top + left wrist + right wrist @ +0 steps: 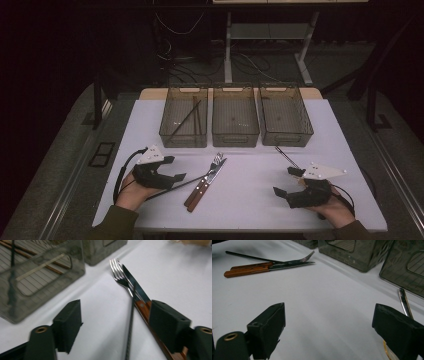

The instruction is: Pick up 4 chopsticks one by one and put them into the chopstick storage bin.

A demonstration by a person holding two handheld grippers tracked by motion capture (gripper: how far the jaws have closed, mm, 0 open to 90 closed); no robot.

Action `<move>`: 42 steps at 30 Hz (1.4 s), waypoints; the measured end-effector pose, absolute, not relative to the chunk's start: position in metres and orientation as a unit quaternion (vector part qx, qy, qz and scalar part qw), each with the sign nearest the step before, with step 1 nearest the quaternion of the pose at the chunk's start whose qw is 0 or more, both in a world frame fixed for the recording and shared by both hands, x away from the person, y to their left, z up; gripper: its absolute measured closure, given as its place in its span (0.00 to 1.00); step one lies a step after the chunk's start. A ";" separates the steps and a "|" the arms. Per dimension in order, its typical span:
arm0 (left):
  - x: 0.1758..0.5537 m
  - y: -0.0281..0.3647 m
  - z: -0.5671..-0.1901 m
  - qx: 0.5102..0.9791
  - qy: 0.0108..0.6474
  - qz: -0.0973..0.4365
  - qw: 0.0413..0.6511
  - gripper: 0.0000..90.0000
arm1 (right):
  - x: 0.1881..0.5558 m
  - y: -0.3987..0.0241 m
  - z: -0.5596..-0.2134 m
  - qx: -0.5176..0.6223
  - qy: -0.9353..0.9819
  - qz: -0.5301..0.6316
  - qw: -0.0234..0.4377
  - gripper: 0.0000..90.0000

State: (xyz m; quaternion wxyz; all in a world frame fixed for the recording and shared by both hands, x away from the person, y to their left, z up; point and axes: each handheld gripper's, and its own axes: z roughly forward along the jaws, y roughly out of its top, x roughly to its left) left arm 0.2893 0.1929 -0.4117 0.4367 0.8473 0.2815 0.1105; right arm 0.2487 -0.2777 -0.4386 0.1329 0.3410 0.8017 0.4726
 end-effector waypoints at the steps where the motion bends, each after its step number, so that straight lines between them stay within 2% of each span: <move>1: 0.287 0.194 -0.413 0.849 0.279 0.114 0.434 0.36 | 0.249 -0.278 -0.439 0.341 0.802 0.473 0.133 0.13; 19: 0.279 0.197 -0.436 0.872 0.263 0.068 0.407 0.74 | 0.248 -0.275 -0.439 0.337 0.806 0.468 0.133 0.13; 30: 0.282 0.190 -0.446 0.890 0.249 0.057 0.377 0.82 | 0.248 -0.274 -0.440 0.335 0.808 0.466 0.133 0.13; 42: 0.283 0.190 -0.448 0.895 0.233 0.067 0.375 0.95 | 0.248 -0.273 -0.439 0.332 0.809 0.466 0.132 0.13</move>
